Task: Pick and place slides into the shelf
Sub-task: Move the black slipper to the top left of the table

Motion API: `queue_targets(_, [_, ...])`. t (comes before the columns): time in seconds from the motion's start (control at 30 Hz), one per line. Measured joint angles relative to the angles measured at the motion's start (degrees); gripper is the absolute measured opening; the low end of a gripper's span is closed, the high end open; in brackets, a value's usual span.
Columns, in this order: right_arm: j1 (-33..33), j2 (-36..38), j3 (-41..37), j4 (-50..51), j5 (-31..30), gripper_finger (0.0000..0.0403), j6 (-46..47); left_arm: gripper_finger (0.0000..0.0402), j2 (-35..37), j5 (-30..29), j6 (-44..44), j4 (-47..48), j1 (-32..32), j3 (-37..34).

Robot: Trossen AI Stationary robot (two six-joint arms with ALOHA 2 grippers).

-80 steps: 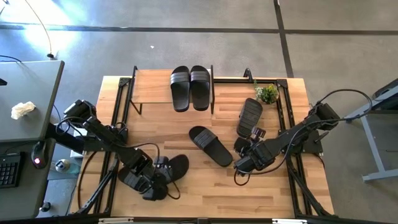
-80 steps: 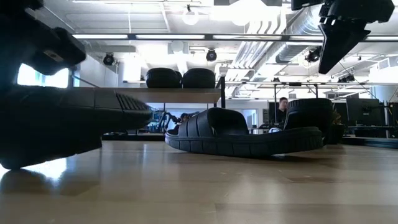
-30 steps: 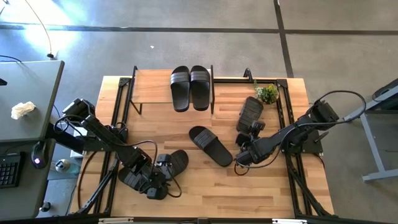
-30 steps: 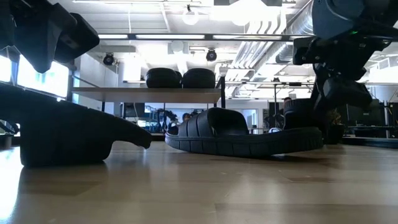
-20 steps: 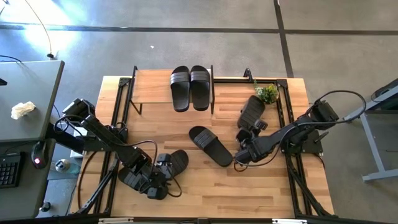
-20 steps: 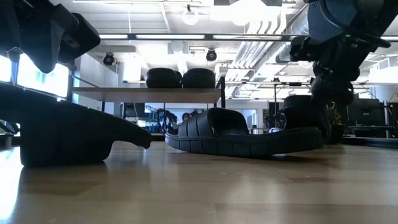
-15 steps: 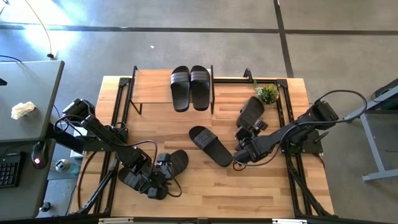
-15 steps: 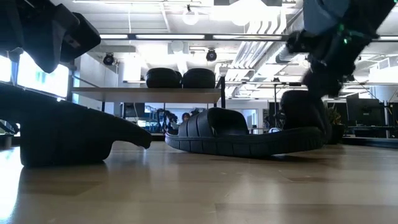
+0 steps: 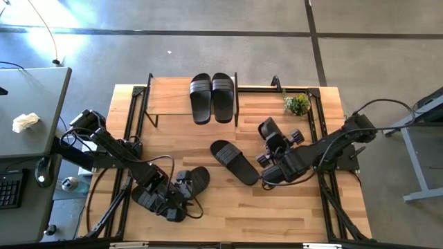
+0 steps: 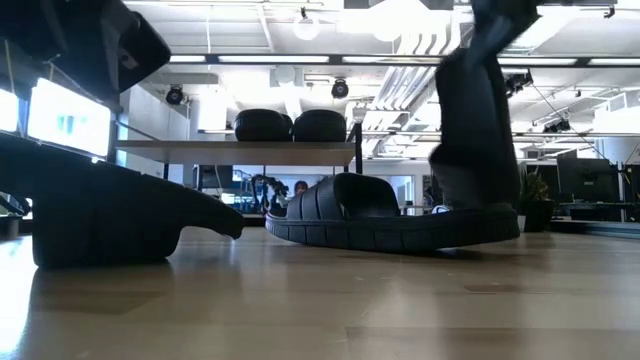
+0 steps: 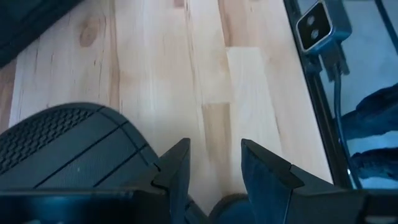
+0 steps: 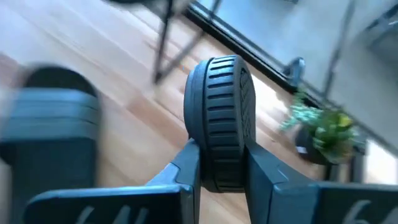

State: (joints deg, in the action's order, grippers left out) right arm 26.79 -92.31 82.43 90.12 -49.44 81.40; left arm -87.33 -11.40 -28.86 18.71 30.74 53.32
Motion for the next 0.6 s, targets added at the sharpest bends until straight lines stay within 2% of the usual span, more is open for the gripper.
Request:
queue_targets(0.3, [2.3, 0.5, 17.7, 0.0, -1.8, 0.0049, -0.9, 0.0126, 0.0, -3.9, 0.4, -5.5, 0.0, 0.0])
queue_targets(0.5, [4.6, 0.5, 28.7, 0.0, -1.1, 0.0048, -5.3, 0.0126, 0.6, -13.3, -2.2, -12.0, 0.0, 0.0])
queue_targets(0.6, [7.3, 0.5, 33.4, -0.1, -3.5, 0.0048, -5.7, 0.0126, 2.4, -19.1, -4.6, -13.4, -0.5, 0.0])
